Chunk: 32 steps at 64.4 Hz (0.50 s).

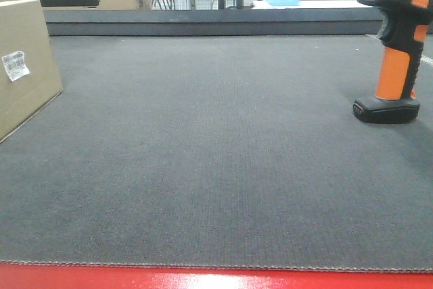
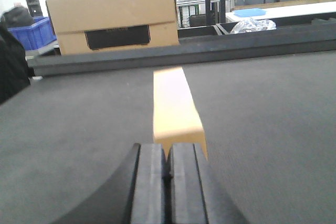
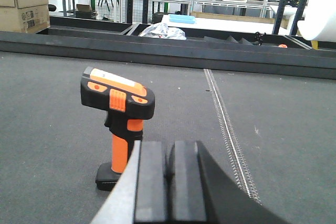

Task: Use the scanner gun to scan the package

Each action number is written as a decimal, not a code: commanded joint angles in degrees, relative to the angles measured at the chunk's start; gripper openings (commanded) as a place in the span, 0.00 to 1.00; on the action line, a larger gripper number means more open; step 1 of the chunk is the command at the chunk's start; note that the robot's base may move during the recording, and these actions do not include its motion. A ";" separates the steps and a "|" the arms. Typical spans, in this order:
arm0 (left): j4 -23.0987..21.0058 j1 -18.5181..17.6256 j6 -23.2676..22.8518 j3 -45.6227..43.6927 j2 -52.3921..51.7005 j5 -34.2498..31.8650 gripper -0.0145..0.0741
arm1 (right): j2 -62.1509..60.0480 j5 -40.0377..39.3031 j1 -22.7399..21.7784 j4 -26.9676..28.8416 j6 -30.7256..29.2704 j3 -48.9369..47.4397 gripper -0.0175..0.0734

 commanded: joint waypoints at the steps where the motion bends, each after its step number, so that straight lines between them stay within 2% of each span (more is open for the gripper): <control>1: -1.74 0.63 -0.34 5.42 -4.40 -3.55 0.04 | -0.23 -1.19 -0.22 -0.31 -0.44 0.15 0.02; 10: -2.67 2.28 -0.34 11.68 -8.31 -8.74 0.04 | -0.23 -1.19 -0.22 -0.31 -0.44 0.15 0.02; 13: -2.99 2.87 -0.34 11.68 -8.31 -6.69 0.04 | -0.23 -1.19 -0.22 -0.31 -0.44 0.15 0.02; 32: -2.99 3.63 -0.34 11.68 -8.31 -7.90 0.04 | -0.23 -1.40 -0.22 -0.31 -0.44 0.15 0.02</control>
